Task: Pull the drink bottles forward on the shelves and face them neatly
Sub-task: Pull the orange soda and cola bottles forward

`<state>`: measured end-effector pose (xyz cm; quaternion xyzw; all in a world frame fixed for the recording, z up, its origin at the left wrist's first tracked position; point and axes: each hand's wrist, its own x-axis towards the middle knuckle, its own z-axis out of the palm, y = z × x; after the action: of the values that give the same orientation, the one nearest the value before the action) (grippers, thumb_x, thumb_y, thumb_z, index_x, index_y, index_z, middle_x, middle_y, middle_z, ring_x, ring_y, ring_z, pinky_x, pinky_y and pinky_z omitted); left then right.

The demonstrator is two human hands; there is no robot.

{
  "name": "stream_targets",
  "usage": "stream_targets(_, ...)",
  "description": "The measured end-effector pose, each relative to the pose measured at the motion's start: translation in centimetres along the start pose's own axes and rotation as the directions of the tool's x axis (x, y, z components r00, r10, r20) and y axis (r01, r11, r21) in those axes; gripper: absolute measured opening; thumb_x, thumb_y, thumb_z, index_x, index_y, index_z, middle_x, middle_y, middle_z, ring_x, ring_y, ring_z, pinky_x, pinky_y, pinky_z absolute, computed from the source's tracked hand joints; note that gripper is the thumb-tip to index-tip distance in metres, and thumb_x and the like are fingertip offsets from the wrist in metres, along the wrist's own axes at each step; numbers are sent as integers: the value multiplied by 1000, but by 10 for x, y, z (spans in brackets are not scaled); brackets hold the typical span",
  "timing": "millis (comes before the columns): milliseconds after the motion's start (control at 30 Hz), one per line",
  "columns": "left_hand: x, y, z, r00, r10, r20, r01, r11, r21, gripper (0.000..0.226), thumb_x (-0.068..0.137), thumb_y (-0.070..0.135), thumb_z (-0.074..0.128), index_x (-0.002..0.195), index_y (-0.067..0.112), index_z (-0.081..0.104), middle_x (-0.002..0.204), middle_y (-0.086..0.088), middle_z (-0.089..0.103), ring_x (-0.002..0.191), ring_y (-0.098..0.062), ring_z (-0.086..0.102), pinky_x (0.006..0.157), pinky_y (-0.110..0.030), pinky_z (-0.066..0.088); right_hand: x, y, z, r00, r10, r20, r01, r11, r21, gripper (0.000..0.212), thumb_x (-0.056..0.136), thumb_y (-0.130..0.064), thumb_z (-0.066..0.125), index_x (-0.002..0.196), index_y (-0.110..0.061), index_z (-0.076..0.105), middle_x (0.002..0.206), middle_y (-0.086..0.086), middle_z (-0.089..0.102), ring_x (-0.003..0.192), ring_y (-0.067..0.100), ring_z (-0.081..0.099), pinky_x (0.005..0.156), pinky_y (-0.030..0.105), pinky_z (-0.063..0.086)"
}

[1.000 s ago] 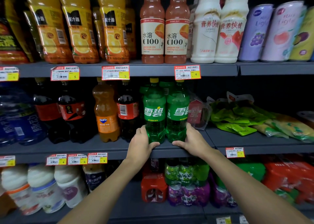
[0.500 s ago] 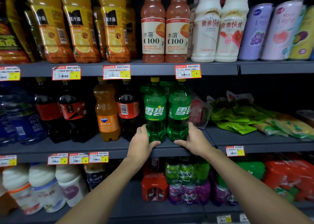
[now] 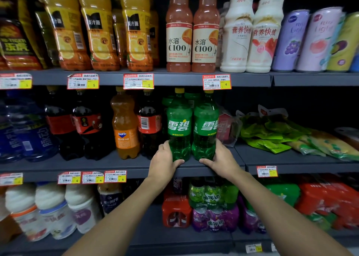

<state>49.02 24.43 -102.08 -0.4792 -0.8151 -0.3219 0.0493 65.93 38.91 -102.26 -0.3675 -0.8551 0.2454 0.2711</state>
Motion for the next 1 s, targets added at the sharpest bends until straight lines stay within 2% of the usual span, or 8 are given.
stream_targets(100, -6, -11, -9, 998, 40, -44, -43, 997, -71, 86, 84, 52, 72, 149, 9, 36, 138, -9, 52, 122, -26, 55, 97, -34, 47, -16, -10, 8, 976, 85, -198, -91, 996, -18, 101, 69, -57, 84, 147, -20, 31, 140, -1, 42, 126, 21, 49, 102, 41, 47)
stream_targets(200, -15, -36, -24, 968, 64, -241, -103, 983, -150, 54, 91, 46, 67, 132, 14, 53, 117, -1, 60, 102, -19, 62, 80, -30, 50, -34, -36, 32, 886, 73, -459, -59, 997, 44, 71, 74, -61, 75, 126, -28, 39, 116, -9, 42, 102, 16, 56, 80, 33, 48)
stream_targets(267, -18, -55, -35, 927, 37, -373, -104, 981, -163, 40, 91, 37, 69, 121, 14, 55, 109, 0, 58, 91, -19, 62, 72, -27, 47, -39, -62, 53, 861, 42, -507, -7, 997, 72, 54, 79, -60, 70, 115, -33, 41, 108, -13, 43, 93, 10, 54, 74, 30, 44)
stream_targets(400, -17, -89, -51, 885, -32, -464, -36, 990, -138, 48, 89, 32, 73, 122, 9, 48, 114, -7, 47, 100, -25, 56, 76, -35, 51, -40, -114, 97, 852, -16, -524, 67, 995, 79, 37, 82, -50, 72, 106, -30, 53, 102, -12, 50, 90, 9, 57, 74, 33, 49)
stream_targets(500, -14, -106, -58, 888, -86, -451, 32, 991, -127, 70, 85, 35, 77, 135, 2, 42, 126, -13, 45, 115, -29, 51, 90, -40, 51, -37, -143, 125, 852, 10, -524, 20, 998, 51, 43, 84, -53, 69, 116, -26, 61, 111, -10, 58, 99, 15, 63, 78, 36, 50)
stream_targets(667, -5, -118, -59, 913, -210, -349, 168, 975, -147, 90, 79, 46, 80, 142, -3, 37, 136, -20, 45, 126, -32, 45, 100, -42, 45, -24, -173, 153, 919, 141, -368, -165, 986, -33, 83, 87, -58, 63, 151, -14, 33, 148, 3, 46, 119, 29, 60, 89, 41, 49)
stream_targets(833, 8, -126, -59, 933, -239, -267, 206, 967, -147, 87, 81, 52, 76, 142, 2, 40, 134, -15, 50, 125, -29, 49, 96, -41, 47, -3, -187, 155, 923, 250, -293, -274, 961, -45, 98, 88, -58, 64, 156, -8, 15, 149, 11, 46, 121, 31, 59, 92, 40, 47)
stream_targets(1000, 14, -133, -59, 934, -266, -240, 225, 957, -184, 82, 78, 53, 78, 137, 6, 46, 129, -12, 54, 119, -29, 55, 93, -42, 48, 0, -183, 158, 935, 230, -271, -280, 946, -165, 92, 91, -61, 58, 152, -6, 18, 143, 13, 48, 117, 32, 61, 88, 40, 48)
